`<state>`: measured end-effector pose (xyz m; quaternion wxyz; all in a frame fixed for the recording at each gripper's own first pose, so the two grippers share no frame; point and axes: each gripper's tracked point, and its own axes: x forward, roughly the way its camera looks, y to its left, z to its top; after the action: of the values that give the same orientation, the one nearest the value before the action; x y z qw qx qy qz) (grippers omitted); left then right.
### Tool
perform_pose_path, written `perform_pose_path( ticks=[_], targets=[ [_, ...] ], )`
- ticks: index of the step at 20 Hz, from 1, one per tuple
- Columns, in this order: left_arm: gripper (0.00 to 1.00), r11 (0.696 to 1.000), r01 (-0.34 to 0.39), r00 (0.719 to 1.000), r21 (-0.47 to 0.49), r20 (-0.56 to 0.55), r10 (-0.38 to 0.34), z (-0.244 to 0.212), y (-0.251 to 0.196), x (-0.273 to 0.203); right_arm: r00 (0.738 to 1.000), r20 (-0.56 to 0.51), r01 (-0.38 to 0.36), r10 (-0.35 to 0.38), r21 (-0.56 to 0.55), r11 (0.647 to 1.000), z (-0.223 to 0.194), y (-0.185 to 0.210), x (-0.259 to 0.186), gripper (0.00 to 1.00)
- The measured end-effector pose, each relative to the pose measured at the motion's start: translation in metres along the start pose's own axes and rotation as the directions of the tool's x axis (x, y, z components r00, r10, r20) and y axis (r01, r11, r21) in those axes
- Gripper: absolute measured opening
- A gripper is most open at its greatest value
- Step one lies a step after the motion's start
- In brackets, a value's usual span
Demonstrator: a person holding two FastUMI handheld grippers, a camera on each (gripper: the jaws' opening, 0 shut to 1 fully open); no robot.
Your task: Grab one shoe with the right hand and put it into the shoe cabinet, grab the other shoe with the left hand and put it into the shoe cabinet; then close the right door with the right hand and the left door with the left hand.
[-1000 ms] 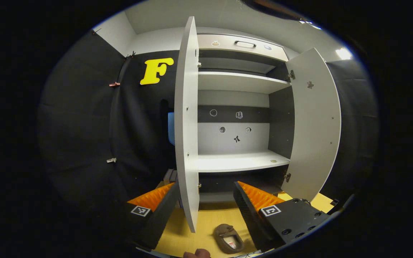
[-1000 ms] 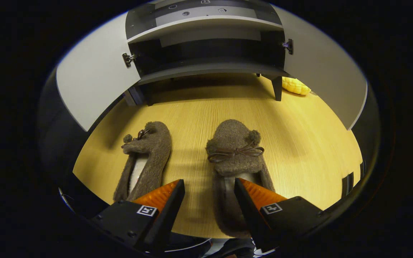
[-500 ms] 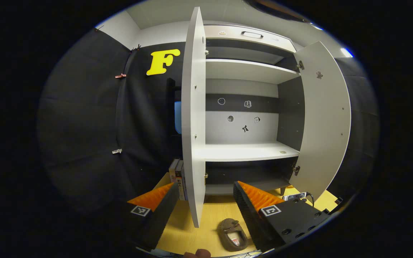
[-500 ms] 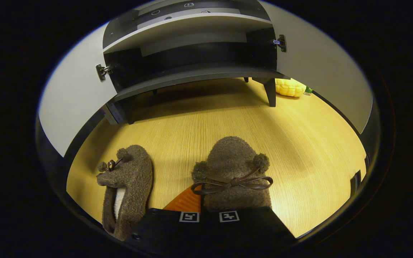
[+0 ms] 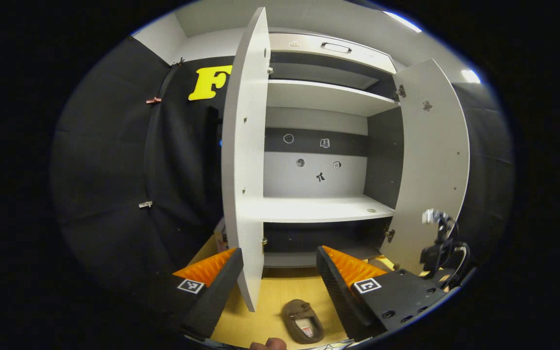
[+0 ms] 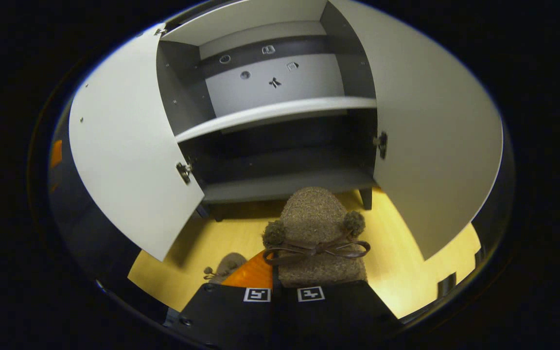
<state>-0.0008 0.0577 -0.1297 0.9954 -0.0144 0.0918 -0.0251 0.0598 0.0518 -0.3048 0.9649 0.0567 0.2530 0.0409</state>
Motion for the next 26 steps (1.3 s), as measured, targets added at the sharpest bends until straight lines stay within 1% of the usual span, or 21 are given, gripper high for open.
perform_pose_path(
  ticks=[5,7,9,11,14,16,19,21,23,26],
  targets=[
    [0.95,0.999,0.032,0.999,0.002,-0.002,-0.032,0.006,-0.015,0.002,0.997,0.083,0.011,-0.007,-0.053,0.999,0.105,0.005,-0.025,0.06],
    [0.95,0.998,0.058,0.998,-0.010,0.005,-0.058,0.010,-0.025,0.006,0.994,0.106,0.020,-0.013,-0.065,0.998,0.143,0.004,-0.024,0.05],
    [0.95,0.997,0.073,0.997,-0.010,0.011,-0.073,0.012,-0.032,0.003,0.992,0.121,0.025,-0.017,-0.067,0.997,0.180,0.002,-0.012,0.05],
    [0.95,0.997,0.075,0.997,-0.015,0.018,-0.075,0.015,-0.036,0.003,0.995,0.098,0.023,-0.018,-0.057,0.998,0.207,-0.001,0.010,0.05],
    [0.95,0.997,0.073,0.997,-0.036,0.025,-0.073,0.018,-0.039,0.005,0.994,0.100,0.043,-0.035,-0.082,0.996,0.244,-0.010,0.052,0.06],
    [0.95,0.998,0.059,0.998,-0.037,0.027,-0.059,0.020,-0.037,0.008,0.994,0.105,0.054,-0.044,-0.087,0.995,0.262,-0.014,0.083,0.06],
    [0.95,0.998,0.031,0.999,-0.051,0.024,-0.030,0.018,-0.030,0.011,0.993,0.113,0.048,-0.038,-0.081,0.996,0.288,-0.014,0.129,0.05],
    [0.95,0.998,0.014,1.000,-0.062,0.016,-0.013,0.017,-0.029,0.015,0.989,0.141,0.047,-0.038,-0.063,0.997,0.308,-0.013,0.158,0.05],
    [0.95,0.998,-0.005,1.000,-0.063,0.012,0.005,0.014,-0.024,0.017,0.987,0.151,0.059,-0.049,-0.064,0.996,0.319,-0.017,0.189,0.05],
    [0.95,0.998,-0.034,0.999,-0.059,-0.019,0.033,0.005,-0.019,0.023,0.990,0.127,0.066,-0.060,-0.042,0.997,0.320,-0.021,0.229,0.05]
  ],
)
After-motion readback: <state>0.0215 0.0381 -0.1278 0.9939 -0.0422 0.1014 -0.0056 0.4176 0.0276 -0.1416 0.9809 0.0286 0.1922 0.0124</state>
